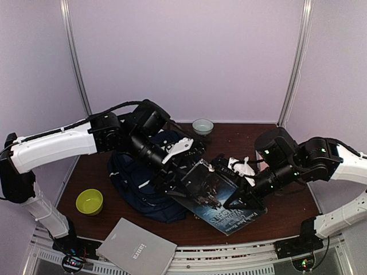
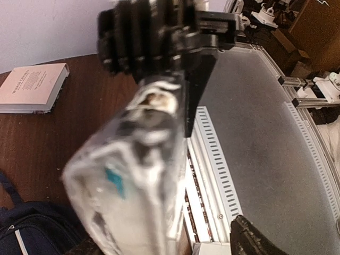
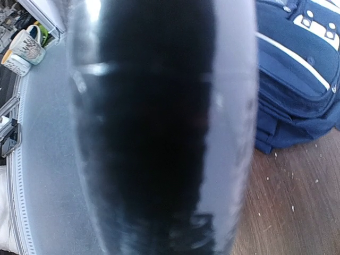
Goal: Pack the student bag
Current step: Pass from the right arm to the left, then pass from the left arm to the right
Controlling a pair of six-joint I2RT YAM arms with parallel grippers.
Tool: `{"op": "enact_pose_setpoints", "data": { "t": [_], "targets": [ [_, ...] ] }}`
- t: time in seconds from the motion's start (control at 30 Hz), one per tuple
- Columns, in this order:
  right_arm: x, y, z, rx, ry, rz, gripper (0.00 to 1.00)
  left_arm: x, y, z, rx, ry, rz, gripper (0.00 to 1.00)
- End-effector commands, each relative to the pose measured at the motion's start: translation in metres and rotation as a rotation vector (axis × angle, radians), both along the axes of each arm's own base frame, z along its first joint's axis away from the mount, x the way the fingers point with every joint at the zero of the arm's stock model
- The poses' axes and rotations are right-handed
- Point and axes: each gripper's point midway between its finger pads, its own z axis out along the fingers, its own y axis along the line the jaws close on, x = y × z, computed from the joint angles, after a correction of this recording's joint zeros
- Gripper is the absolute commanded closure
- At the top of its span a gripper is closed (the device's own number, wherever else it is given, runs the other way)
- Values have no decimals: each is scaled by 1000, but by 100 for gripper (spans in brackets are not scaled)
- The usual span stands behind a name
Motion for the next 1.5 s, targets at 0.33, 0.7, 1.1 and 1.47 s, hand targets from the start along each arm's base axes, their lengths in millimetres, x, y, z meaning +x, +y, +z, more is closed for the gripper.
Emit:
{"op": "enact_pose_setpoints", "data": {
  "t": [0.33,0.7,1.1,1.47],
  "targets": [
    [9,11,53,267,-147,-15,78,16,-7,36,-182,-75,104,100],
    [26,-35,94,872,-155,-273,0,21,41,149,-598,-139,302,100],
    [5,-24,134,1105,-78,-126,34,11,36,153,-636,-42,232,100],
    [27,-27,135,1042,-44,-280,100,67,40,108,-409,-157,530,46]
  ]
}}
